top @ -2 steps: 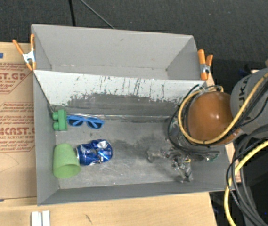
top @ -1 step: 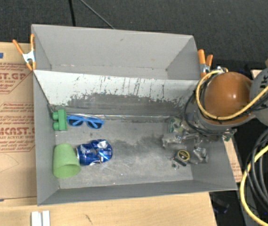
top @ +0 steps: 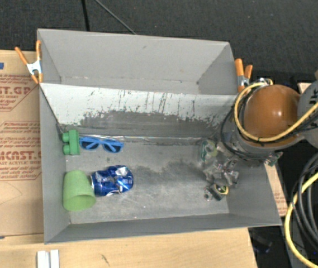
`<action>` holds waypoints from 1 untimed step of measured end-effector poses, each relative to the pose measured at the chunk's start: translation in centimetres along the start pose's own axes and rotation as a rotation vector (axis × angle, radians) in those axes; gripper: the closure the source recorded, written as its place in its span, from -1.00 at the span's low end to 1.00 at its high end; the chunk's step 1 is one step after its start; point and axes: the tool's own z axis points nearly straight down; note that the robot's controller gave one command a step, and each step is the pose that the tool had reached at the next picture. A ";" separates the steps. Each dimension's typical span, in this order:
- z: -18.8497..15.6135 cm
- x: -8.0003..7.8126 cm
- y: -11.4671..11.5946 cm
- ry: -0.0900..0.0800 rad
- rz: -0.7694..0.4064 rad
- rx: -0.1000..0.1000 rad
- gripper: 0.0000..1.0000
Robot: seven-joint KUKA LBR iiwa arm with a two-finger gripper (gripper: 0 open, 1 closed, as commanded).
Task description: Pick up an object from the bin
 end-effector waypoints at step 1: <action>0.1 -0.4 0.3 -0.005 0.000 -0.006 -1.00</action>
Offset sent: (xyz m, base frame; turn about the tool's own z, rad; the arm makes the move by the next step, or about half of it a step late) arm 0.0000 0.0000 0.0000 0.0000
